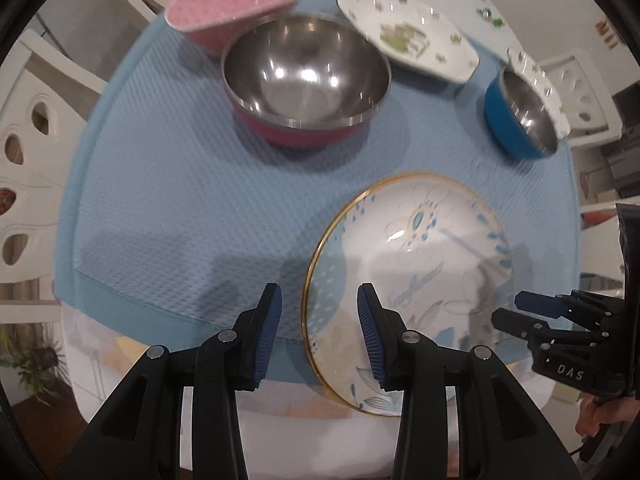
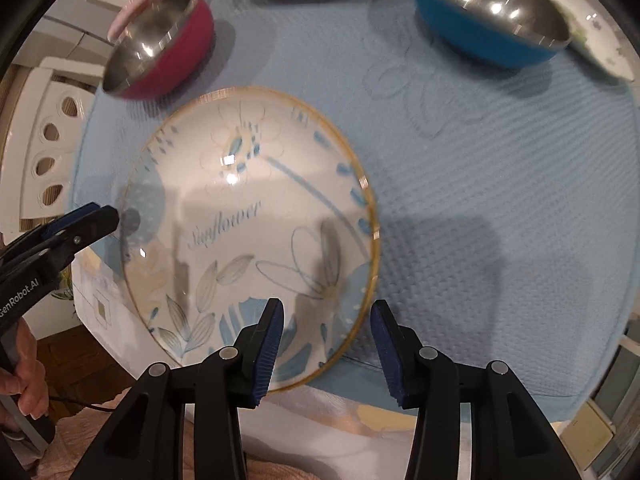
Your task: Organize plates and bowls
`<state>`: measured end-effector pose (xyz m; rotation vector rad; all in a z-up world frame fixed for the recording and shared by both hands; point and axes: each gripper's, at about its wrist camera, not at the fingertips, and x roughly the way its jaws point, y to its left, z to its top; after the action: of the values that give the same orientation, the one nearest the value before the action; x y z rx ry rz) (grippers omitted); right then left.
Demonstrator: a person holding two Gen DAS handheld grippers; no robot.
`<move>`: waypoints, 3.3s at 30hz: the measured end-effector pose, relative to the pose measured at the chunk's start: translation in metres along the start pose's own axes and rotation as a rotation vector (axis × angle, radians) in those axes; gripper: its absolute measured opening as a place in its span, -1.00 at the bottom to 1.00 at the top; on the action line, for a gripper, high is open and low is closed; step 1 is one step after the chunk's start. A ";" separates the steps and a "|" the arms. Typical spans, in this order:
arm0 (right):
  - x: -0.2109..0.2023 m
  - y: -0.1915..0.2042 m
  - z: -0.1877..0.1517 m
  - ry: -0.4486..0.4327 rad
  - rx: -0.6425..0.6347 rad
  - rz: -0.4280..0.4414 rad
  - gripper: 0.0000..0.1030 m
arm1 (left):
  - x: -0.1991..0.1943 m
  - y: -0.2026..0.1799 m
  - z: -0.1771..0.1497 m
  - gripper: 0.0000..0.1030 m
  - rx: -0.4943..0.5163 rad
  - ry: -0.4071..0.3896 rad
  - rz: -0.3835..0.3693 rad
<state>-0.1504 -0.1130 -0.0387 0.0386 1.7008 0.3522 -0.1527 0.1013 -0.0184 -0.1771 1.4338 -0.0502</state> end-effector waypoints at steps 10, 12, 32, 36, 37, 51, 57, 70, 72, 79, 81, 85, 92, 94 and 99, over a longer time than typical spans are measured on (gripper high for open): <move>-0.110 -0.021 0.036 -0.212 -0.070 -0.020 -0.13 | -0.063 -0.006 0.059 -0.28 -0.005 -0.099 -0.010; -0.133 -0.024 0.047 -0.256 -0.094 -0.022 -0.13 | -0.075 -0.009 0.072 -0.23 0.002 -0.132 -0.017; -0.175 -0.050 0.244 -0.425 -0.050 0.148 0.46 | 0.007 -0.047 0.235 0.28 -0.130 -0.044 -0.050; -0.127 -0.062 0.281 -0.324 -0.027 0.147 0.46 | 0.046 -0.050 0.241 0.28 -0.152 0.020 -0.048; -0.115 -0.064 0.289 -0.298 -0.027 0.146 0.46 | 0.053 -0.052 0.243 0.28 -0.148 0.027 -0.038; -0.008 -0.078 0.335 -0.073 -0.060 0.122 0.28 | 0.115 -0.060 0.251 0.27 -0.129 0.137 0.000; -0.004 -0.078 0.340 -0.080 -0.115 0.106 0.05 | 0.113 -0.064 0.258 0.15 -0.160 0.061 0.010; -0.019 -0.091 0.343 -0.092 -0.101 0.132 -0.38 | 0.083 -0.070 0.267 0.03 -0.072 -0.008 0.040; -0.024 -0.092 0.341 -0.098 -0.096 0.132 -0.38 | 0.078 -0.070 0.265 0.03 -0.069 -0.015 0.036; -0.044 -0.090 0.335 -0.122 -0.105 0.132 -0.38 | 0.052 -0.054 0.255 0.03 -0.083 -0.045 0.037; -0.050 -0.087 0.334 -0.131 -0.104 0.135 -0.38 | 0.043 -0.050 0.253 0.03 -0.086 -0.057 0.033; -0.063 -0.087 0.328 -0.138 -0.110 0.142 -0.38 | 0.031 -0.050 0.245 0.03 -0.095 -0.068 0.036; -0.090 -0.072 0.312 -0.160 -0.143 0.146 -0.38 | 0.013 -0.049 0.234 0.03 -0.135 -0.077 0.025; -0.096 -0.069 0.309 -0.160 -0.143 0.151 -0.38 | 0.006 -0.051 0.231 0.03 -0.139 -0.088 0.032; -0.108 -0.057 0.298 -0.165 -0.162 0.146 -0.38 | -0.010 -0.049 0.220 0.03 -0.153 -0.109 0.040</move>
<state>0.1664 -0.1295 0.0149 0.0707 1.5050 0.5794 0.0667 0.0746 0.0271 -0.2729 1.3320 0.1005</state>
